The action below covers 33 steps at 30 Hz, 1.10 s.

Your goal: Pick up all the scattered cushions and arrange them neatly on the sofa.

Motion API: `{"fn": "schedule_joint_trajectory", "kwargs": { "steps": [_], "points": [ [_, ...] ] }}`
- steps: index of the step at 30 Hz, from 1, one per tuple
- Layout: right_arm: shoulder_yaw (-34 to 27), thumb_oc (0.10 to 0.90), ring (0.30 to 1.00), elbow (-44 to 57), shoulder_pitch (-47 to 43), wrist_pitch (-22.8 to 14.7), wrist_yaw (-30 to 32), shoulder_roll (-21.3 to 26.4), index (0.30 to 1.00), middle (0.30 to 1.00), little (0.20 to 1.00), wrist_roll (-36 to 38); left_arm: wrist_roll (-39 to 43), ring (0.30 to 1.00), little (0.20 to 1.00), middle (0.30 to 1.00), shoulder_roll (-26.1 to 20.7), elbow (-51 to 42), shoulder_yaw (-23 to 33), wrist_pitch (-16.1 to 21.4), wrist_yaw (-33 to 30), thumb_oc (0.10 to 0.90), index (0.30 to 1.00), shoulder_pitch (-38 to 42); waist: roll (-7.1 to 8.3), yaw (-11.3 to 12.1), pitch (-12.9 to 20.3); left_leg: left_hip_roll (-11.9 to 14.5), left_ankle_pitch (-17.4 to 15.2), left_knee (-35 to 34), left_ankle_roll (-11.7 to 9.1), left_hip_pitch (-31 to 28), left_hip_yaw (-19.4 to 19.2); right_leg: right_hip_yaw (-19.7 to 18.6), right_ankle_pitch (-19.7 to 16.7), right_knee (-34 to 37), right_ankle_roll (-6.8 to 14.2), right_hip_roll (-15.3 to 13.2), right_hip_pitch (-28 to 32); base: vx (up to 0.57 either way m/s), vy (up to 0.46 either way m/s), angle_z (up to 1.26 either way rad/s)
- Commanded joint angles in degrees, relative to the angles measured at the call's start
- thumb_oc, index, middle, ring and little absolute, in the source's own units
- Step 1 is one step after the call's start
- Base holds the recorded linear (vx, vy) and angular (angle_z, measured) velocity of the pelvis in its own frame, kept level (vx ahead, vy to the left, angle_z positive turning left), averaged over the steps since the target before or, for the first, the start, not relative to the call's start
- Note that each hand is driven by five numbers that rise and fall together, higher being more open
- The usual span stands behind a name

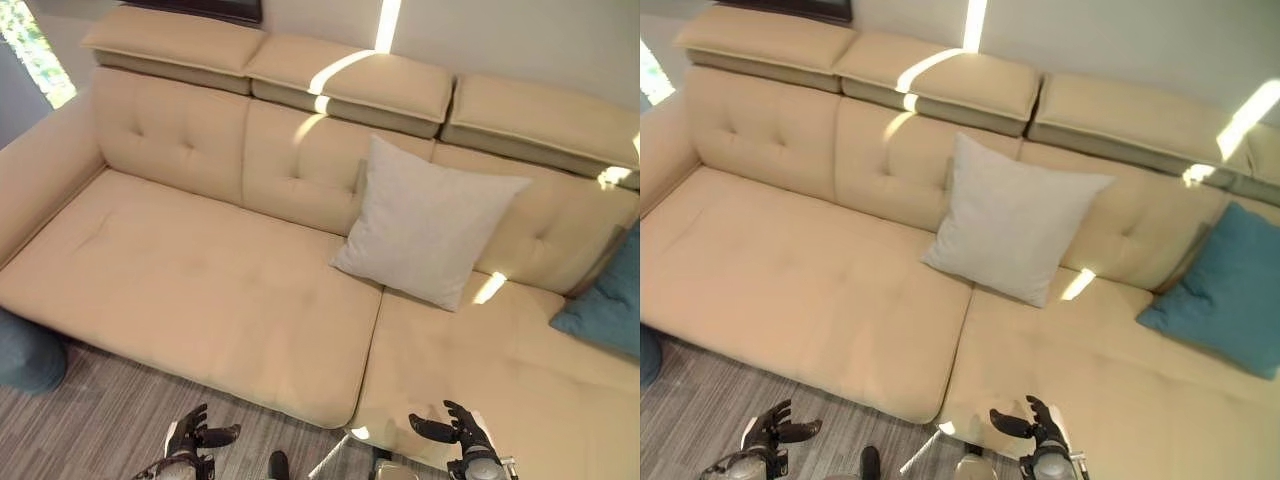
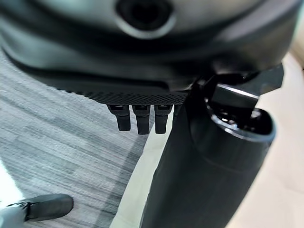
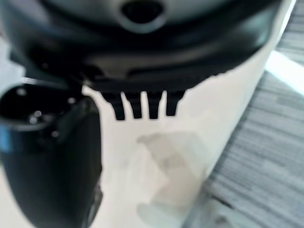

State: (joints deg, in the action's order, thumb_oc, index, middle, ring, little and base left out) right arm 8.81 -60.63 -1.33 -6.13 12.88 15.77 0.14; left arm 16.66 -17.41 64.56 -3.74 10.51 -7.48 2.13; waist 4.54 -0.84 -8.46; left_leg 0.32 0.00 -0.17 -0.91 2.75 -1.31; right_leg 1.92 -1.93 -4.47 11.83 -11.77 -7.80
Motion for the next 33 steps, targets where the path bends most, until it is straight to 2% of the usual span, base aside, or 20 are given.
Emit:
{"fn": "schedule_joint_trajectory", "kwargs": {
  "steps": [1,3,8,9,11,12,14,15,16,18,19,20,21,25,28,31,33],
  "points": [
    [-0.5,0.8,0.9,1.81,-2.04,-1.82,1.17,3.18,0.9,0.9,0.9,2.25,-1.18,0.9,0.9,0.9,-0.48,-1.68,0.05,1.84,-0.7,0.8,0.9,-0.16,-0.83,0.55,1.15,-1.24,-3.21,1.41,0.28,2.44,6.03,-4.14,4.05,-5.08,-2.89,7.44,-0.8,-0.08,-0.146,0.98],
    [0.48,0.8,0.9,1.96,-2.46,-1.97,0.87,2.8,0.9,0.9,0.9,2.5,-0.85,0.9,0.9,0.9,-0.53,-1.5,0.2,1.81,-0.9,0.8,0.9,-0.62,0.05,2.1,2.46,-1.24,-2.34,0.94,-0.39,3.68,7.15,-2.89,5.32,-1.14,-3.93,7.28,3.09,-0.08,-0.199,0.65],
    [2.08,0.8,0.9,2.51,-3.82,-2.05,1.03,3.28,0.9,0.9,0.9,1.62,0.68,0.9,0.9,0.9,-0.23,-0.97,0.89,2.24,-1.24,0.8,0.9,-0.55,0.44,3.15,2.5,-0.27,0.58,0.68,-2.52,6.64,8.79,-2.34,6.6,3.26,-5.37,8.85,4.22,-0.13,-0.201,0.49],
    [2.74,0.8,0.9,3.1,-5.16,-1.91,1.63,4.81,0.9,0.9,0.9,0.68,0.51,0.9,0.9,0.9,0.54,0.2,0.19,2.22,-1.66,0.8,0.9,0.56,-0.13,3.6,0.34,0.41,4.82,1.02,-4.7,11.57,8.93,2.4,7.06,5.37,-6.21,9.43,4.57,-0.29,-0.226,1.28],
    [2.88,0.8,0.9,2.81,-4.96,-1.55,1.8,5.16,0.9,0.9,0.9,-0.1,0.32,0.9,0.9,0.9,1.09,0.43,0.23,2.02,-1.69,0.8,0.9,0.33,-0.23,3.49,0.02,1.19,5.27,1.23,-3.94,12.59,5.45,5.17,6.9,5.78,-6.58,9.01,4.68,-0.2,-0.145,1.87],
    [2.89,0.8,0.9,2.79,-4.96,-1.56,1.81,5.16,0.9,0.9,0.9,-0.1,0.32,0.9,0.9,0.9,1.09,0.41,0.24,2.01,-1.69,0.8,0.9,0.31,-0.23,3.43,0.02,1.16,5.23,1.29,-3.94,12.61,5.5,5.23,6.91,5.8,-6.57,9.01,4.72,-0.07,-0.035,1.96],
    [2.78,0.8,0.9,2.54,-4.02,-1.27,1.71,5.16,0.9,0.9,0.9,-0.66,-0.13,0.9,0.9,0.9,1.4,0.88,0.72,1.77,-1.48,0.8,0.9,-0.79,-0.2,3.15,-0.06,2.09,4.38,2.52,-3.58,12.5,1.27,8.06,6.47,6.26,-6.89,8.29,4.88,-0.06,-0.019,0.82],
    [2.8,0.8,0.9,2.53,-4.01,-1.28,1.71,5.16,0.9,0.9,0.9,-0.66,-0.14,0.9,0.9,0.9,1.4,0.87,0.72,1.77,-1.49,0.8,0.9,-0.82,-0.21,3.1,-0.07,2.09,4.31,2.63,-3.59,12.53,1.32,8.12,6.48,6.28,-6.89,8.3,4.93,-0.11,-0.021,0.63],
    [1.99,0.8,0.9,2.37,-2.47,-1.27,1.52,4.77,0.9,0.9,0.9,-0.85,-1.09,0.9,0.9,0.9,1.56,1.92,1.66,1.28,-1.25,0.8,0.9,-2.31,0.56,2.22,-0.21,2.79,1.31,6.47,-3.03,11.38,-3.06,12.15,5.92,6.59,-7.36,6.75,5.25,-0.1,-0.016,0.81],
    [1.33,0.8,0.9,2.89,-1.31,-1.33,1.43,4.28,0.9,0.9,0.9,-0.65,-1.44,0.9,0.9,0.9,1.56,1.8,1.93,1.23,-1.18,0.8,0.9,-2.42,0.83,1.27,-0.04,3.91,-0.37,7.71,-2.84,9.53,-9.24,15.57,5.74,6.91,-7.49,5.75,5.83,-0.06,-0.004,1.45],
    [1.33,0.8,0.9,2.89,-1.3,-1.32,1.43,4.28,0.9,0.9,0.9,-0.65,-1.44,0.9,0.9,0.9,1.55,1.8,1.93,1.22,-1.18,0.8,0.9,-2.43,0.82,1.25,-0.05,3.92,-0.4,7.76,-2.85,9.53,-9.22,15.58,5.74,6.92,-7.5,5.76,5.86,0.07,0.045,2.0],
    [1.1,0.8,0.9,3.11,-0.77,-1.31,1.27,3.94,0.9,0.9,0.9,-0.33,-1.81,0.9,0.9,0.9,1.59,0.89,1.73,1.28,-1.16,0.8,0.9,-2.34,0.77,0.65,0.66,5.14,-2.94,8.12,-3.49,7.1,-13.27,18.33,6.29,7.78,-7.1,5.29,7.33,0.12,0.068,1.46],
    [0.97,0.8,0.9,2.84,-0.77,-1.22,1.15,3.62,0.9,0.9,0.9,-0.21,-2.22,0.9,0.9,0.9,1.68,0.94,1.68,1.16,-0.91,0.8,0.9,-2.23,0.67,0.57,1.1,5.14,-3.18,7.05,-3.66,6.01,-14.05,19.49,6.25,7.92,-6.97,5.22,7.69,0.12,0.069,0.8],
    [1.85,0.8,0.9,2.07,-1.57,-1.05,1.05,2.74,0.9,0.9,0.9,-0.57,-2.86,0.9,0.9,0.9,1.52,0.79,1.51,0.89,-1.03,0.8,0.9,-2.53,1.07,1.05,1.68,3.9,-3.12,3.83,-3.24,4.68,-11.94,20.75,6.08,7.67,-6.34,5.0,8.37,0.09,0.109,0.64],
    [3.3,0.8,0.9,2.34,-2.7,-0.66,0.91,1.7,0.9,0.9,0.9,-1.53,-2.17,0.9,0.9,0.9,0.98,1.69,2.67,0.51,-1.21,0.8,0.9,-3.08,2.63,2.93,1.73,2.24,-3.76,2.54,-1.96,4.2,-8.95,20.54,6.58,4.67,-5.78,3.99,8.54,0.11,0.197,0.32],
    [3.45,0.8,0.9,2.68,-2.75,-0.54,0.86,1.49,0.9,0.9,0.9,-1.75,-2.12,0.9,0.9,0.9,0.8,1.93,3.07,0.29,-1.18,0.8,0.9,-3.09,2.82,3.19,1.66,1.81,-3.9,2.2,-1.52,3.94,-8.66,20.62,6.94,3.14,-5.6,3.42,8.35,0.04,0.11,0.12],
    [3.62,0.8,0.9,4.47,-3.09,-0.52,0.69,0.81,0.9,0.9,0.9,-1.96,-1.79,0.9,0.9,0.9,-0.44,2.04,3.87,0.24,-1.36,0.8,0.9,-2.93,3.13,4.04,0.98,0.37,-4.62,1.58,-0.26,2.74,-7.0,20.2,7.46,-4.15,-5.03,0.99,6.45,0.11,0.24,0.16]
  ]
}}
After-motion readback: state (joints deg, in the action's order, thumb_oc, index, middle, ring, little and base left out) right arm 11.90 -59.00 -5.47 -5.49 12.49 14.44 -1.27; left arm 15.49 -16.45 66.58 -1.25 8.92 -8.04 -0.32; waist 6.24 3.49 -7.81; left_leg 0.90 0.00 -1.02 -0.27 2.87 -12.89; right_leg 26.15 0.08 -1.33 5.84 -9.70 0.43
